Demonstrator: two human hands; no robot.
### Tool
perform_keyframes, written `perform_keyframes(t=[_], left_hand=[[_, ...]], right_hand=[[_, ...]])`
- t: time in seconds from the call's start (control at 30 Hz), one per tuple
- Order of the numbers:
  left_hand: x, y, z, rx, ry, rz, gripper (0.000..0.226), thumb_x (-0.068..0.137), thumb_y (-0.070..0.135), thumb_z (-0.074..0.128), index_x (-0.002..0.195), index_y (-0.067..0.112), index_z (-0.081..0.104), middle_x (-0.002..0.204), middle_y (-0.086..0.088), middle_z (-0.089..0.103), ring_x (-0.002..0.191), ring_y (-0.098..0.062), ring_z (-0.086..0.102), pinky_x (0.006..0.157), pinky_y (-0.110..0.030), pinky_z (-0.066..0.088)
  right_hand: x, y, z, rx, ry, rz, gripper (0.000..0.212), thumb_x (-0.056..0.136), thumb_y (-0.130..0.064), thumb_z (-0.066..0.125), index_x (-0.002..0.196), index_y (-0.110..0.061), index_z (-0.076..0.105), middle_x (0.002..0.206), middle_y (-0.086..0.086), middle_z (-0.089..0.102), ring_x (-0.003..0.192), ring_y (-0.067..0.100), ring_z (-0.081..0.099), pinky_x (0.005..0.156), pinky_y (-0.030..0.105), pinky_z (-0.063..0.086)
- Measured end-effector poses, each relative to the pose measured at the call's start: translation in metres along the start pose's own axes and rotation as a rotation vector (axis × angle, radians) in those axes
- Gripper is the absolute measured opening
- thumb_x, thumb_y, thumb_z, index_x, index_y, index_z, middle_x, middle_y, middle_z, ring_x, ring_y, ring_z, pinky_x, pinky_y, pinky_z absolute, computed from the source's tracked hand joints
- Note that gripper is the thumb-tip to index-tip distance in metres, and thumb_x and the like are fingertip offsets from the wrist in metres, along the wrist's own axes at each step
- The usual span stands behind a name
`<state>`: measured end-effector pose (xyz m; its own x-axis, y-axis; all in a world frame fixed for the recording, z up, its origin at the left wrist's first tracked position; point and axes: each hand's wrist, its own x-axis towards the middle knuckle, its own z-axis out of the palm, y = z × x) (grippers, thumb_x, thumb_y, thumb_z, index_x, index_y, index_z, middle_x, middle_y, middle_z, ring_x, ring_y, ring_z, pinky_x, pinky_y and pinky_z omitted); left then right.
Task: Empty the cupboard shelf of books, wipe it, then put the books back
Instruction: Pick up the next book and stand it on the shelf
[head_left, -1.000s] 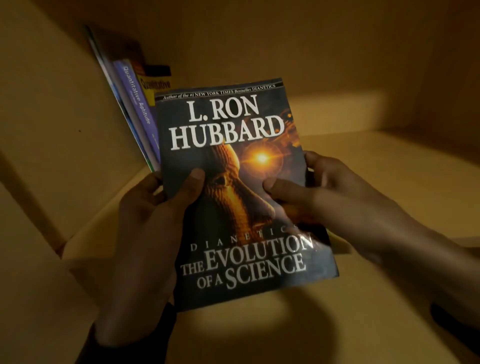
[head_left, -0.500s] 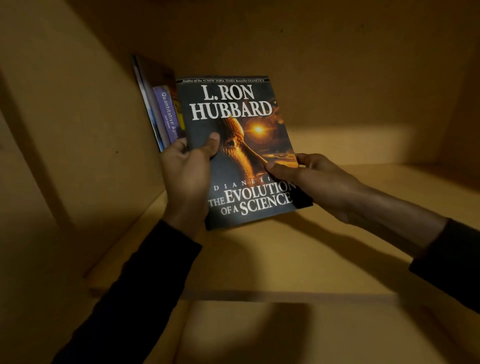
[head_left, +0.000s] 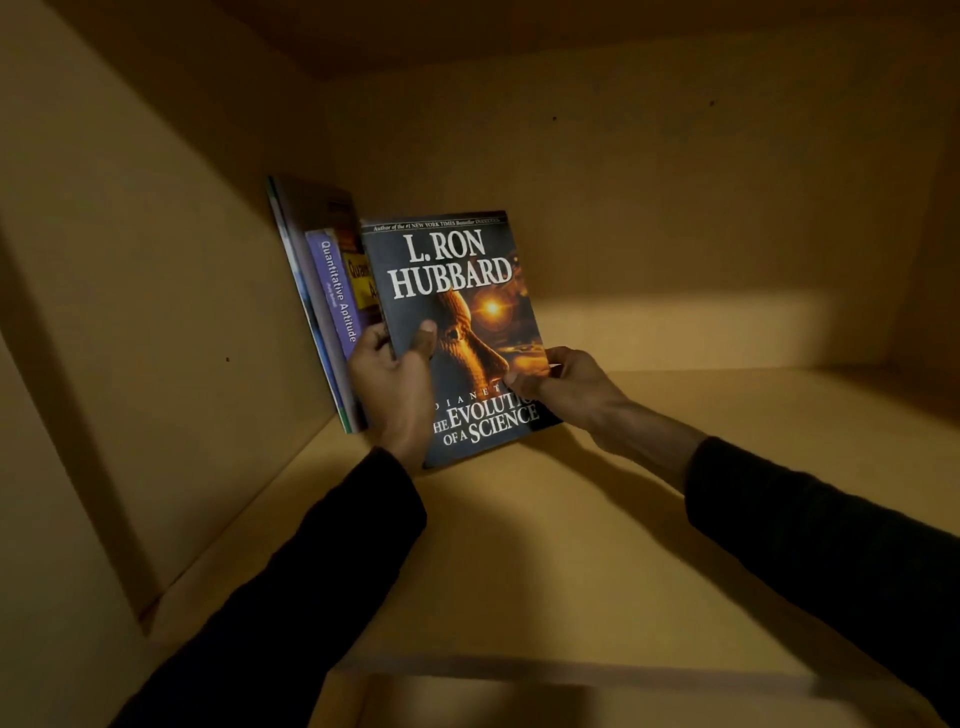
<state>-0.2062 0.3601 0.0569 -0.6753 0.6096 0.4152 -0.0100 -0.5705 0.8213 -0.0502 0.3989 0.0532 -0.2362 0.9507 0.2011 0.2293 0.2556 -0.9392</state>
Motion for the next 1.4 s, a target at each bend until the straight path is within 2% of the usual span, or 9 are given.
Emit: perform_keyframes(t=[0.2,0.4,0.5,0.57,0.7,0.87,1.03,1.23,1.4], left_hand=[[0.01,-0.014,-0.001,-0.029,0.051,0.067,0.024,0.085,0.003,0.071,0.107,0.002,0.06,0.105,-0.014,0.073,0.097,-0.027,0.071,0.09,-0.051,0.055],[0.012,-0.02,-0.003,0.03,0.066,0.185,0.023,0.086,0.007,0.071,0.105,0.01,0.059,0.104,-0.012,0.073,0.094,-0.021,0.072,0.087,-0.044,0.058],[0.015,-0.023,-0.004,0.036,0.095,0.207,0.023,0.087,0.007,0.07,0.106,0.009,0.057,0.103,-0.013,0.073,0.092,-0.02,0.072,0.084,-0.037,0.059],[0.018,-0.024,-0.005,0.046,0.111,0.212,0.024,0.087,0.006,0.071,0.106,0.008,0.057,0.101,-0.012,0.073,0.089,-0.016,0.072,0.082,-0.03,0.058],[0.026,-0.029,-0.008,0.111,0.089,0.195,0.029,0.084,0.007,0.073,0.108,0.005,0.056,0.102,-0.013,0.073,0.089,-0.017,0.072,0.078,-0.028,0.059],[0.03,-0.035,-0.008,0.118,0.078,0.175,0.033,0.084,0.009,0.074,0.109,0.007,0.053,0.11,-0.012,0.07,0.099,-0.022,0.07,0.081,-0.036,0.06],[0.033,-0.042,-0.009,0.221,0.045,0.215,0.033,0.085,0.016,0.073,0.109,0.016,0.051,0.106,0.003,0.068,0.103,-0.016,0.068,0.087,-0.044,0.058],[0.043,-0.046,-0.013,0.241,0.019,0.217,0.03,0.089,0.016,0.069,0.11,0.02,0.049,0.116,-0.005,0.067,0.108,-0.019,0.066,0.086,-0.036,0.059],[0.053,-0.053,-0.015,0.276,-0.012,0.209,0.031,0.091,0.017,0.066,0.118,0.015,0.05,0.119,0.0,0.063,0.114,-0.015,0.062,0.09,-0.04,0.057]], right_hand=[[0.021,0.01,0.012,-0.06,-0.019,-0.072,0.044,0.085,-0.028,0.074,0.12,-0.012,0.054,0.109,0.004,0.069,0.097,0.019,0.068,0.091,0.043,0.055],[0.025,0.018,0.031,-0.217,-0.026,-0.226,0.059,0.083,-0.035,0.074,0.128,-0.019,0.039,0.12,-0.002,0.061,0.102,0.013,0.061,0.076,0.021,0.049],[0.022,0.016,0.043,-0.279,-0.025,-0.357,0.078,0.074,-0.041,0.078,0.134,-0.03,0.03,0.127,-0.005,0.054,0.112,0.014,0.057,0.09,0.033,0.05],[0.015,0.014,0.055,-0.278,-0.139,-0.396,0.093,0.07,-0.042,0.08,0.142,-0.038,0.021,0.133,-0.006,0.051,0.116,0.014,0.055,0.096,0.037,0.05],[0.012,0.019,0.078,-0.335,-0.281,-0.487,0.111,0.074,-0.032,0.079,0.153,-0.03,0.002,0.152,0.002,0.031,0.136,0.023,0.039,0.108,0.047,0.042],[0.018,0.021,0.092,-0.352,-0.225,-0.543,0.113,0.078,-0.036,0.075,0.154,-0.022,-0.006,0.158,0.005,0.015,0.143,0.028,0.026,0.113,0.047,0.035],[0.03,0.025,0.103,-0.372,-0.213,-0.524,0.112,0.081,-0.041,0.068,0.154,-0.014,-0.012,0.16,0.012,0.006,0.147,0.033,0.016,0.115,0.047,0.031],[0.045,0.023,0.11,-0.307,-0.233,-0.489,0.112,0.077,-0.046,0.069,0.154,-0.02,-0.008,0.158,0.005,0.016,0.139,0.025,0.032,0.109,0.041,0.039],[0.057,0.024,0.114,-0.293,-0.255,-0.476,0.115,0.074,-0.049,0.069,0.154,-0.024,-0.009,0.159,0.001,0.015,0.138,0.023,0.035,0.108,0.039,0.04]])
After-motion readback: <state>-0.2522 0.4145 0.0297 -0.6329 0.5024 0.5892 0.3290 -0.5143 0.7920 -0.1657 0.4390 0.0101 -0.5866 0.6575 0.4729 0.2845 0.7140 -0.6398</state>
